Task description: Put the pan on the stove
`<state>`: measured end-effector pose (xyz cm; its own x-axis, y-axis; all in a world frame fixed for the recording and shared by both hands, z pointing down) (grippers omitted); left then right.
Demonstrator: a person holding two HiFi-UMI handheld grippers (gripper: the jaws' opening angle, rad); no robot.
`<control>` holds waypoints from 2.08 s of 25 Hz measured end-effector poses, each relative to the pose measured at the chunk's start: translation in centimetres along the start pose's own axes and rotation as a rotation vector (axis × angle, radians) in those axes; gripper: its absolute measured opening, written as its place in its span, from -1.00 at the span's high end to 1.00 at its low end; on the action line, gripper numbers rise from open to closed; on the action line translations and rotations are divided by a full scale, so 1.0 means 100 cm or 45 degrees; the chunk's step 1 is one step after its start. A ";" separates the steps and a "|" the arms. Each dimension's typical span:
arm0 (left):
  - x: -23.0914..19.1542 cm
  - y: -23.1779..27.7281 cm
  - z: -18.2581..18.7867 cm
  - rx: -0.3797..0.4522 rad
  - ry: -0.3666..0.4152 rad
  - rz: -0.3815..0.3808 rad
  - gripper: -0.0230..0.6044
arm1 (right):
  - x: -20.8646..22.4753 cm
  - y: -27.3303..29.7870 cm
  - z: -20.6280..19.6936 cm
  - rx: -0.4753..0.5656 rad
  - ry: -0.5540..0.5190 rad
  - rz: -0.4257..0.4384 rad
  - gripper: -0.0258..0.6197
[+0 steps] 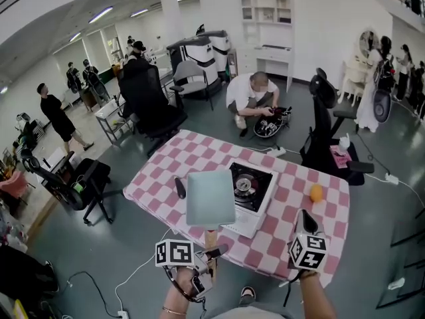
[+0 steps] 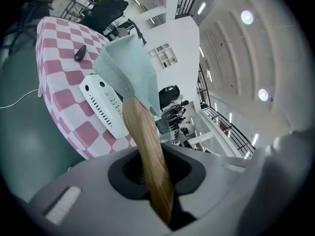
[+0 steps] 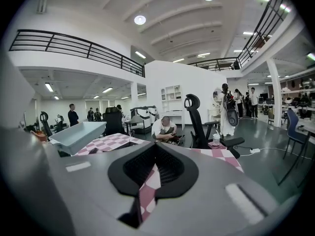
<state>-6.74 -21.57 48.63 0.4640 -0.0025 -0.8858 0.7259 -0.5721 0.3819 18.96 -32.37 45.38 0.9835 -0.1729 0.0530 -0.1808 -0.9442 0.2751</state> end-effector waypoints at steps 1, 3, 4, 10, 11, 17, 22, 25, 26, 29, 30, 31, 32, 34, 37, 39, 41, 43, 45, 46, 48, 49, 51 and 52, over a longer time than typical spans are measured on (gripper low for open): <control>0.000 0.004 0.005 0.005 -0.003 0.003 0.77 | 0.002 0.008 0.000 -0.001 0.003 0.002 0.89; -0.001 0.009 0.013 0.010 -0.012 0.009 0.77 | 0.004 0.023 0.001 -0.003 0.032 -0.002 0.89; -0.001 0.010 0.016 0.006 -0.019 0.012 0.77 | 0.004 0.029 0.000 -0.006 0.051 -0.004 0.89; -0.011 0.016 0.037 -0.013 -0.020 0.040 0.77 | 0.001 0.057 0.002 -0.021 0.067 -0.012 0.89; -0.012 0.017 0.039 -0.018 -0.023 0.039 0.77 | 0.001 0.060 0.002 -0.023 0.074 -0.018 0.89; -0.014 0.020 0.053 -0.062 -0.004 0.036 0.77 | -0.004 0.071 0.003 -0.040 0.067 -0.031 0.89; -0.017 0.026 0.061 -0.104 0.007 0.032 0.77 | -0.002 0.078 0.003 -0.050 0.073 -0.060 0.89; -0.019 0.027 0.066 -0.133 0.022 0.034 0.77 | 0.000 0.081 0.004 -0.049 0.074 -0.080 0.89; -0.019 0.028 0.067 -0.143 0.028 0.034 0.77 | 0.001 0.081 0.004 -0.049 0.074 -0.087 0.89; -0.019 0.034 0.070 -0.179 0.051 0.037 0.77 | 0.006 0.083 0.005 -0.052 0.072 -0.110 0.89; -0.019 0.037 0.070 -0.195 0.058 0.039 0.77 | 0.008 0.084 0.004 -0.054 0.073 -0.118 0.89; -0.020 0.039 0.071 -0.211 0.062 0.040 0.76 | 0.009 0.084 0.003 -0.057 0.075 -0.127 0.89; -0.020 0.041 0.071 -0.228 0.064 0.038 0.76 | 0.011 0.084 0.002 -0.060 0.077 -0.136 0.89; -0.021 0.046 0.071 -0.255 0.067 0.033 0.77 | 0.014 0.083 0.000 -0.066 0.081 -0.155 0.89; -0.022 0.053 0.073 -0.286 0.080 0.028 0.76 | 0.018 0.083 0.000 -0.068 0.081 -0.181 0.89; -0.021 0.057 0.076 -0.306 0.091 0.021 0.76 | 0.021 0.083 0.001 -0.069 0.082 -0.200 0.89; -0.020 0.062 0.078 -0.332 0.100 0.015 0.76 | 0.024 0.083 0.001 -0.071 0.085 -0.222 0.89; -0.021 0.067 0.081 -0.358 0.109 0.012 0.76 | 0.027 0.083 0.001 -0.074 0.087 -0.245 0.89; -0.022 0.073 0.085 -0.383 0.118 0.008 0.76 | 0.030 0.083 -0.001 -0.079 0.090 -0.268 0.89; -0.023 0.076 0.086 -0.396 0.122 0.006 0.76 | 0.032 0.083 -0.002 -0.083 0.093 -0.279 0.89; -0.024 0.082 0.088 -0.422 0.129 0.002 0.76 | 0.036 0.083 -0.006 -0.092 0.100 -0.302 0.89; -0.024 0.085 0.089 -0.434 0.132 0.000 0.76 | 0.038 0.083 -0.008 -0.096 0.103 -0.313 0.89; -0.025 0.090 0.091 -0.456 0.137 -0.004 0.76 | 0.042 0.083 -0.011 -0.106 0.110 -0.333 0.89; -0.026 0.093 0.092 -0.466 0.140 -0.004 0.76 | 0.044 0.083 -0.013 -0.111 0.113 -0.342 0.89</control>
<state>-5.85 -34.42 52.01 0.4986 0.0985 -0.8612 0.8515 -0.2414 0.4654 21.75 -40.61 49.14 0.9928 0.1091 0.0499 0.0829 -0.9244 0.3723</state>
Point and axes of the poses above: the fingertips, and each gripper's own axes: y forward along the fingers, x to its right, z out of its top, the point moved 2 cm from there along -y, backward along the fingers, and after that the axes turned 3 degrees about -y, right-handed, at the moved point
